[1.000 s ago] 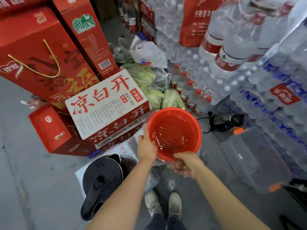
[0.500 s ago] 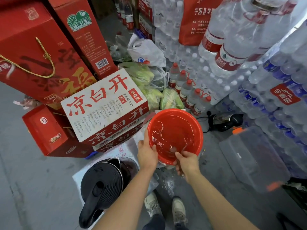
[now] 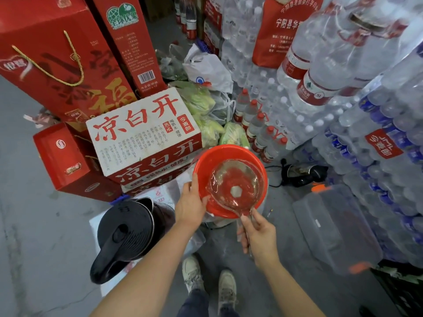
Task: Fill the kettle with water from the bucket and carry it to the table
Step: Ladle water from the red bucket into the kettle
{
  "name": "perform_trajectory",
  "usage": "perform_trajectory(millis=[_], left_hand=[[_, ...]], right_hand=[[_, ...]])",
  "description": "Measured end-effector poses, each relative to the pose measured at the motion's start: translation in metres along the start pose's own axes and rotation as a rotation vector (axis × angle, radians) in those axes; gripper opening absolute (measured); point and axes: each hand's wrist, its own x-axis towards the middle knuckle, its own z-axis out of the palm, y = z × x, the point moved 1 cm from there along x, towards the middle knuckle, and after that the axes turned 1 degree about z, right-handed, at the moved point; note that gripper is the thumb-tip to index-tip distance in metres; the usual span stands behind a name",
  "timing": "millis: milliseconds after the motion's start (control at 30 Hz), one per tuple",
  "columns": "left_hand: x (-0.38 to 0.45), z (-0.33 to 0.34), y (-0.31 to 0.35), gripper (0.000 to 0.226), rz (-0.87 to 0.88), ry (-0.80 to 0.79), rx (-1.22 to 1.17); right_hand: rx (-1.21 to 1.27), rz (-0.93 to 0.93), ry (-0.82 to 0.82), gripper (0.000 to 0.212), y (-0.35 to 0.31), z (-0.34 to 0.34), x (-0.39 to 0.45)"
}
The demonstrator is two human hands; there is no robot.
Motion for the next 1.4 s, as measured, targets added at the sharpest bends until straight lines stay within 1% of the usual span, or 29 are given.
perform_trajectory(millis=[100,200,433,500,567,633,700,733,767,800,833,867,900,967,1067,1167,1233,1267,1300,1400], left_hand=[[-0.005,0.002,0.001,0.084,-0.004,-0.001,0.029],[-0.008,0.002,0.001,0.084,0.002,-0.013,0.066],[-0.012,-0.005,0.002,0.078,0.046,-0.083,0.182],[-0.012,-0.010,0.002,0.075,0.081,-0.080,0.259],[-0.018,-0.021,0.002,0.067,0.182,-0.025,0.386],[-0.029,-0.039,-0.001,0.064,0.313,0.087,0.500],[-0.042,-0.062,-0.012,0.064,0.370,0.210,0.567],[-0.049,-0.075,-0.021,0.065,0.354,0.254,0.585],[-0.056,-0.088,-0.032,0.067,0.305,0.267,0.600],[-0.062,-0.100,-0.044,0.073,0.220,0.247,0.609],[-0.068,-0.109,-0.056,0.083,0.104,0.197,0.609],[-0.073,-0.117,-0.068,0.094,-0.022,0.135,0.589],[-0.077,-0.122,-0.078,0.104,-0.133,0.070,0.547],[-0.082,-0.128,-0.092,0.115,-0.263,-0.038,0.395],[-0.084,-0.128,-0.099,0.120,-0.280,-0.068,0.227],[-0.083,-0.120,-0.096,0.132,-0.292,-0.114,0.189],[-0.082,-0.116,-0.093,0.132,-0.292,-0.093,0.203],[-0.082,-0.116,-0.091,0.130,-0.289,-0.067,0.198],[-0.085,-0.118,-0.090,0.126,-0.282,-0.039,0.182],[-0.100,-0.127,-0.091,0.116,-0.230,0.090,0.073]], right_hand=[[-0.017,-0.055,-0.027,0.060,-0.007,-0.006,-0.006],[0.007,-0.081,-0.046,0.060,-0.013,-0.012,-0.010],[0.090,-0.076,-0.061,0.061,-0.017,-0.018,-0.014],[0.094,-0.079,-0.066,0.061,-0.017,-0.019,-0.015],[0.099,-0.081,-0.083,0.059,-0.018,-0.020,-0.018],[0.107,-0.078,-0.111,0.058,-0.021,-0.021,-0.022],[0.121,-0.080,-0.140,0.060,-0.025,-0.023,-0.026],[0.125,-0.082,-0.157,0.067,-0.028,-0.023,-0.029],[0.123,-0.080,-0.169,0.082,-0.031,-0.022,-0.032],[0.120,-0.082,-0.179,0.101,-0.035,-0.021,-0.036],[0.119,-0.087,-0.186,0.117,-0.038,-0.021,-0.040],[0.122,-0.093,-0.192,0.124,-0.040,-0.020,-0.043],[0.127,-0.098,-0.200,0.126,-0.042,-0.019,-0.045],[0.135,-0.112,-0.228,0.123,-0.046,-0.015,-0.050],[0.139,-0.114,-0.276,0.117,-0.052,-0.004,-0.059],[0.146,-0.118,-0.306,0.123,-0.054,0.006,-0.066],[0.132,-0.125,-0.330,0.124,-0.052,0.011,-0.070],[0.124,-0.127,-0.347,0.121,-0.052,0.013,-0.072],[0.113,-0.125,-0.370,0.114,-0.050,0.015,-0.072],[0.078,-0.118,-0.430,0.079,-0.046,0.019,-0.072]])
